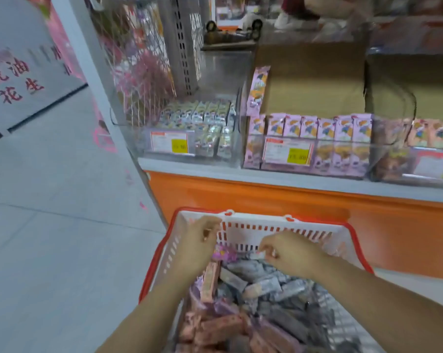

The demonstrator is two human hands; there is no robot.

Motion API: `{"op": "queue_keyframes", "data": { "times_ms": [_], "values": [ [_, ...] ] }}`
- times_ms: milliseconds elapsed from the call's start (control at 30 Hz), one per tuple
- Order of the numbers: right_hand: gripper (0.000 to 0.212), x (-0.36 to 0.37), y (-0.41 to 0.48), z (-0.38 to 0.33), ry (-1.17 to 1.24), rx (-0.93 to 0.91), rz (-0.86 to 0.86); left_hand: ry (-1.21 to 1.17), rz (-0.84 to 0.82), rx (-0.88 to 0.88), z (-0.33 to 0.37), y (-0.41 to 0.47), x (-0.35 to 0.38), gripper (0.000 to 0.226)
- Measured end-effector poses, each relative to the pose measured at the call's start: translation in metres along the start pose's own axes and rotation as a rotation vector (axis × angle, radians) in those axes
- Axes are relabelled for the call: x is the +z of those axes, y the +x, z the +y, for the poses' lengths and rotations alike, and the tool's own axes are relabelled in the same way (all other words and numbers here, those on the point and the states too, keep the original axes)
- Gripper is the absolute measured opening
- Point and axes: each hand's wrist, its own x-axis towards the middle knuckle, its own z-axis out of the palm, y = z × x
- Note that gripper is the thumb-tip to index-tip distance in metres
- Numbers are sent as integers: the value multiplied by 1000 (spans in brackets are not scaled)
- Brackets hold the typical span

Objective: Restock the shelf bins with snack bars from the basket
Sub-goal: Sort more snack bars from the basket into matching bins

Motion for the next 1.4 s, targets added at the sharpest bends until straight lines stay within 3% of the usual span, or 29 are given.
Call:
{"op": "queue_keyframes", "data": {
  "times_ms": [133, 267, 367, 467, 700, 800, 1100, 1267, 1400],
  "values": [
    [40, 54, -4, 26, -46, 98, -214, 433, -346, -51, -63, -19, 46, 34],
    [51, 78, 8, 25, -102, 44, -242, 745, -608, -212, -104, -35, 76, 42],
    [61, 96, 20, 24, -190, 0, -217, 813, -687, -275, -109, -41, 84, 43],
    [58, 110, 28, 23, -272, -6, -179, 836, -658, -288, -103, -41, 85, 44],
    [38, 70, 41, 19, -41, 83, -266, 640, -701, -326, -94, -27, 69, 46],
    [27, 23, 46, 8, 77, 87, -254, 402, -576, -254, -69, -21, 51, 41],
    [48, -82, -18, -37, 290, 23, 16, -129, -333, -18, 24, -38, -21, 29],
    [40, -109, -56, -61, 596, 100, 189, -302, -266, 49, 64, -67, -55, 38],
    [41, -129, -75, -80, 968, 199, 273, -353, -105, 66, 82, -79, -77, 32]
  ]
}}
